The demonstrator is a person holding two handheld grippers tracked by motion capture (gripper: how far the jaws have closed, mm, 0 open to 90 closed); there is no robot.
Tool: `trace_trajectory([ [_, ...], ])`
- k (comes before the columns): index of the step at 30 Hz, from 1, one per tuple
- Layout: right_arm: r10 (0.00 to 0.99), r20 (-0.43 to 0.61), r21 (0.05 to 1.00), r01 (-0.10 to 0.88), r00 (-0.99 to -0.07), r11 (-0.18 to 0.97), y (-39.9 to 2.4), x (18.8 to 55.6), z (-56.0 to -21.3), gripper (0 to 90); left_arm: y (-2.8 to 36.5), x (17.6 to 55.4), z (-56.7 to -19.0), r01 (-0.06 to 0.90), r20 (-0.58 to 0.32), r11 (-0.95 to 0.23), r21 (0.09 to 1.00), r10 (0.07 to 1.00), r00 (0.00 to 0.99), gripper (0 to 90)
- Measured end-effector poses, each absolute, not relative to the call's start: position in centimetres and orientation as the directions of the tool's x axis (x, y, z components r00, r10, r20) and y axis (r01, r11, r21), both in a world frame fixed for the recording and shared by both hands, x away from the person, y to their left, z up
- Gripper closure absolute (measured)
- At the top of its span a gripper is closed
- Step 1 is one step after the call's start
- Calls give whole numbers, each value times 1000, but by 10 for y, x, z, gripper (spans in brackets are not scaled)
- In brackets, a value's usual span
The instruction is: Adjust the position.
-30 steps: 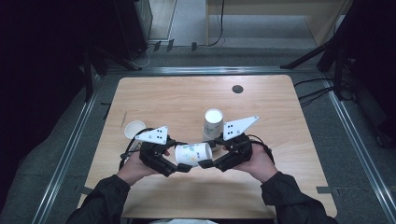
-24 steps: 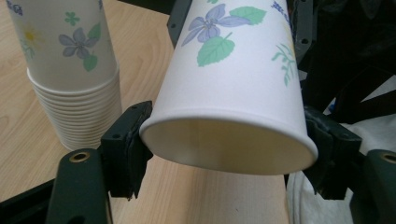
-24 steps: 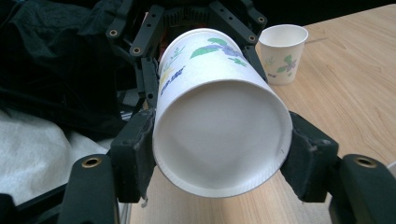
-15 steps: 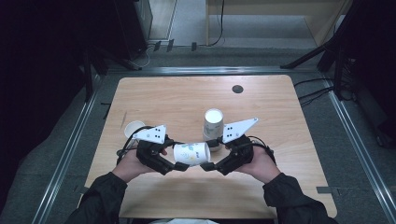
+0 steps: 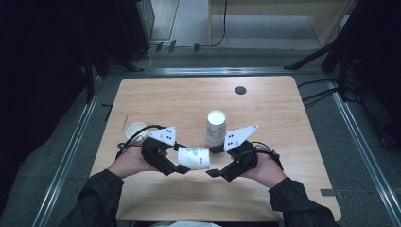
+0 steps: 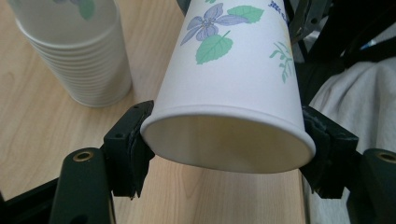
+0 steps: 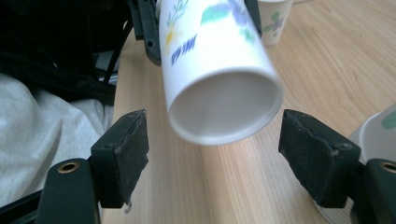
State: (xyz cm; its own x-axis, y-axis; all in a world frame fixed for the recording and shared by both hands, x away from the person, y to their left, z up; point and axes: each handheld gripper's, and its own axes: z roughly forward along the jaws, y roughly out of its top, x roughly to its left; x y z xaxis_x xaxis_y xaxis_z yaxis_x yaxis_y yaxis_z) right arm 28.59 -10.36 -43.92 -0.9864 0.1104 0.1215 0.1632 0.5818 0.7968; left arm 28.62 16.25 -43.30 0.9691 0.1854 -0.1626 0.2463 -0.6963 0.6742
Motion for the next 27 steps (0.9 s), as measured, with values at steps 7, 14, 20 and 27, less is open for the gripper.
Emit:
trace_trajectory([
  [7, 101, 120, 769, 157, -988, 619, -97, 286, -450, 253, 145, 288, -442, 227, -140, -775, 590, 179, 974, 279],
  [14, 85, 102, 736, 133, -991, 664, -88, 288, -463, 267, 135, 287, -449, 231, -127, -822, 520, 193, 973, 278],
  [20, 70, 99, 707, 120, -993, 697, -80, 288, -472, 288, 128, 286, -452, 217, -125, -841, 497, 177, 976, 274],
  [27, 44, 66, 681, 77, -997, 729, -74, 285, -476, 339, 124, 286, -455, 218, -129, -847, 485, 177, 976, 270],
])
